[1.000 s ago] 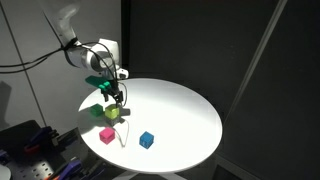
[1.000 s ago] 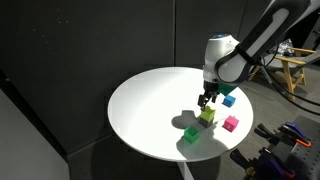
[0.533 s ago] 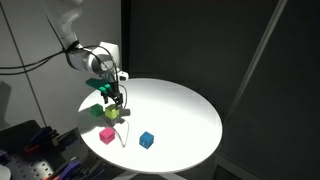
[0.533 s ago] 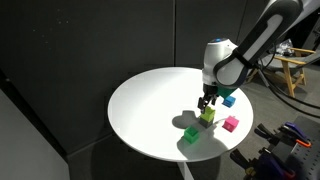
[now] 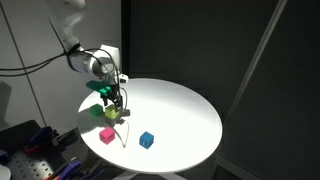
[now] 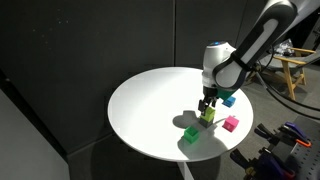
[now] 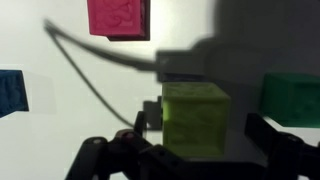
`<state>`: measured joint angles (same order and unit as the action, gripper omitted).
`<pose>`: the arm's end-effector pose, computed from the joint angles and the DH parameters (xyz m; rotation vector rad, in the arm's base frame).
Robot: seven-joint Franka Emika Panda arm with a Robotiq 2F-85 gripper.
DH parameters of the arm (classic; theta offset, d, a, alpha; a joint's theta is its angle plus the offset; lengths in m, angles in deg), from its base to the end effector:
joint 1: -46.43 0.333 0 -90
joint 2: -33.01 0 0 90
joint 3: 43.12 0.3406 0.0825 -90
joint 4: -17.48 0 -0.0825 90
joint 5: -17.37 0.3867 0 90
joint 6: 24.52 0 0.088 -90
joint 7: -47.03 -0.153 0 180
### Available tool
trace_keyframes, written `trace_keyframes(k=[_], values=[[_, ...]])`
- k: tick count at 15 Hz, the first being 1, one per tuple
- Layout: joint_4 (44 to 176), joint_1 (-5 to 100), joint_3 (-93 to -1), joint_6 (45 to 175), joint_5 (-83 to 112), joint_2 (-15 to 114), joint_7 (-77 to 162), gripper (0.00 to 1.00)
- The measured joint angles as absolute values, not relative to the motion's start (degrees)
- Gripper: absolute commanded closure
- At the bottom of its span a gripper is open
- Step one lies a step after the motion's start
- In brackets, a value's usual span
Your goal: Move the yellow cube from the right and back to the left
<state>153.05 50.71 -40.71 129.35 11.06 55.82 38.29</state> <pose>0.4992 0.0616 0.1266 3.0997 0.0967 -0.1133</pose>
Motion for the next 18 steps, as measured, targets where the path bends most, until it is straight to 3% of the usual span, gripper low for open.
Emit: trace_keyframes(k=[4,6,18], values=[[153.0,50.7,-41.0,129.3,11.1,56.0,38.4,0.60],[152.9,50.7,-41.0,129.3,11.1,56.0,38.5,0.69],[152.9,50.7,-41.1,125.9,11.1,53.8,38.5,0.73]])
